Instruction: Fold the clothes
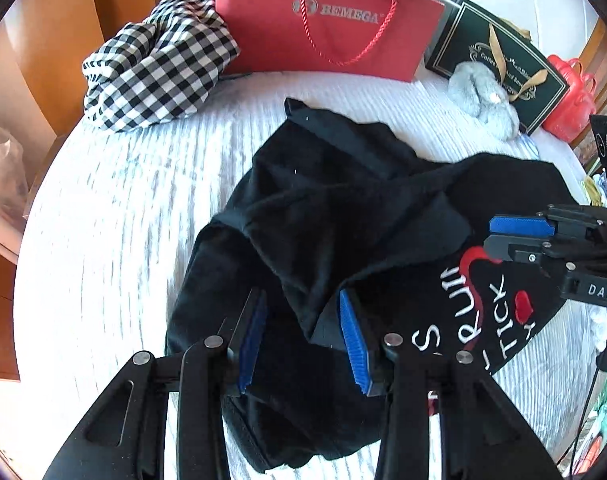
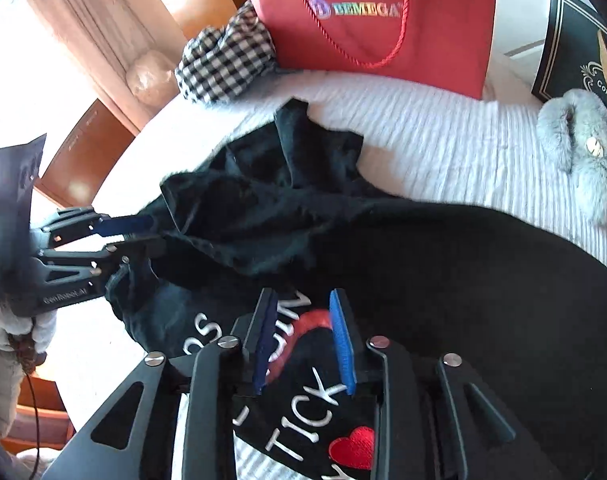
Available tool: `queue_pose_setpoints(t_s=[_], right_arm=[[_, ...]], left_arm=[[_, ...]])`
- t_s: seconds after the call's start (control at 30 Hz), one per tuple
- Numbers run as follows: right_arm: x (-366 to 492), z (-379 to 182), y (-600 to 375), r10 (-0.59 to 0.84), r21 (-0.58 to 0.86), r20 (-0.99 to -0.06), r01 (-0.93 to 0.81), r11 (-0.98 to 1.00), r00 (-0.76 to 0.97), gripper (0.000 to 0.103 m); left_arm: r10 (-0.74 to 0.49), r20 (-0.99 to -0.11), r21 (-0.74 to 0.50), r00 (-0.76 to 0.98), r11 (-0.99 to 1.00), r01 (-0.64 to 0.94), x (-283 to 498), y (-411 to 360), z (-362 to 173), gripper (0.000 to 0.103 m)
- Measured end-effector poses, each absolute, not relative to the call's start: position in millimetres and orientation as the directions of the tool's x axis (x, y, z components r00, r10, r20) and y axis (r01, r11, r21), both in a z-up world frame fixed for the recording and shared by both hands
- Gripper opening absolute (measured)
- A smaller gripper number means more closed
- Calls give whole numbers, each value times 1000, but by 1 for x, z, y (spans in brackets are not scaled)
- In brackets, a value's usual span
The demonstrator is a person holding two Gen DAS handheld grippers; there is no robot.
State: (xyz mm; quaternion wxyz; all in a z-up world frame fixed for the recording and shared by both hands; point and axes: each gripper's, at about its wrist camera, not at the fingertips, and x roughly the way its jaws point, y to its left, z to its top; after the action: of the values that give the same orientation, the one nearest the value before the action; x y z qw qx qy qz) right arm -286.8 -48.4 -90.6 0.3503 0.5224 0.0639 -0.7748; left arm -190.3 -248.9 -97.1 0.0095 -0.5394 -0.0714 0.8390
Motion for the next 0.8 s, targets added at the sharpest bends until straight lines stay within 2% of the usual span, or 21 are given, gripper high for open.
queue_pose_setpoints(t_s=[0.17,0.27,0.43,0.5,0.63,0.67,0.73,0.8], right_arm=[[-296,-73,-76,-553,309,-788,603,-735,-271,34],[-305,-80,-93,-524,289,-809,596,-749,-267,34],[-316,-109,-103,-519,338,-835,574,-746,-183,34],[-317,-124,-97,-438,281,-883,560,-779,-168,32],[-322,-111,-78,-482,321,-859,549,-771,-175,33],[-326,-102,-75,-494,315,-844,554,-771,-207,35],[-339,-88,-71,-506,312,-824,541,-781,-255,38],[-355,-83,-72,-514,324,-814,522,-789,-271,47]], left_arm=[[181,-860,-223,-478,-974,31,-196,-243,-76,38],[176,-858,-216,-483,-976,29,-203,-241,-74,39],[115,-906,-148,-408,-988,50,-226,-239,-113,39],[87,-909,-114,-407,-993,43,-225,-239,-121,38],[133,-902,-164,-411,-985,42,-233,-252,-105,38],[135,-892,-167,-431,-985,35,-238,-254,-98,39],[129,-876,-153,-465,-988,14,-252,-258,-88,50],[142,-873,-151,-466,-988,-17,-275,-259,-91,53]])
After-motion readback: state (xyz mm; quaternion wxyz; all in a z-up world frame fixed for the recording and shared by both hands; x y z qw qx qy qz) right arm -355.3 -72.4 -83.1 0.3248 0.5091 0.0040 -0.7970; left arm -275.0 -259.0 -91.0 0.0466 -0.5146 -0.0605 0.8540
